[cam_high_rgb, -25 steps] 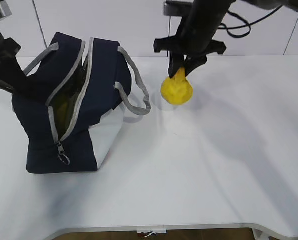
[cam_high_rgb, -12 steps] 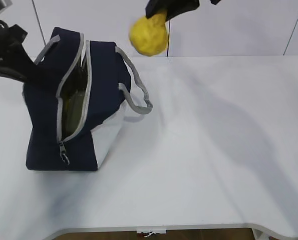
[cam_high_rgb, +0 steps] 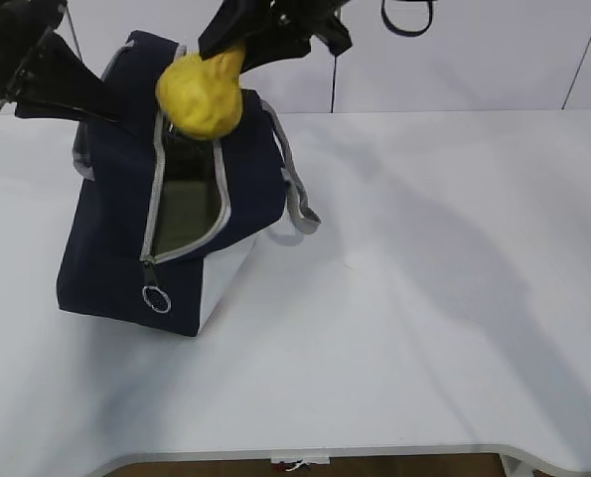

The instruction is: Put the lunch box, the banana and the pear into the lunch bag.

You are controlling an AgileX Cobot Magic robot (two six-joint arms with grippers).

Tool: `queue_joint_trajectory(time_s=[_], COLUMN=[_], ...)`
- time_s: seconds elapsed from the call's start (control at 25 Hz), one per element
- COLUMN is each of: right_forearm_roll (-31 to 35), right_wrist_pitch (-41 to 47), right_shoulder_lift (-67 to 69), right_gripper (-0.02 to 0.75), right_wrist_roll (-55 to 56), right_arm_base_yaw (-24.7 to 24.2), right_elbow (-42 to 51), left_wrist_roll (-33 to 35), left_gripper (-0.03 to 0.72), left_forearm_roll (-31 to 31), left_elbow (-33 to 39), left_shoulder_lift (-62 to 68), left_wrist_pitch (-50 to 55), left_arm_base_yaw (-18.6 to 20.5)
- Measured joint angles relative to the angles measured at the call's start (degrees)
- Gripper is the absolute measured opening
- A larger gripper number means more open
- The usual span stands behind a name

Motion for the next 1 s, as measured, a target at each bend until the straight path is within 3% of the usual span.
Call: queue_joint_trajectory(time_s=[0.48,0.76,1.0], right_forearm_roll=[0.39,1.28,2.02], right_wrist_pitch=[-0.45,-0.58,-0.58], right_shoulder_lift=[8.59,9.38,9.47], right_gripper=[0.268,0.535,0.577], right_wrist_roll=[-1.46,-1.46,-1.46], right_arm_base_yaw=[2.22,2.22,1.64], right_elbow=[0.0,-0.27,-5.54], left_wrist_roll=[0.13,0.13,0.13], left_gripper=[0.008,0.008,0.008], left_forearm_roll=[-0.5,-0.82,-0.82], left_elbow=[0.0,0.0,0.0], left_shoulder_lift=[0.0,0.0,0.0], left_wrist_pitch=[0.44,0.44,0.44], left_arm_base_yaw=[0.0,0.0,0.0])
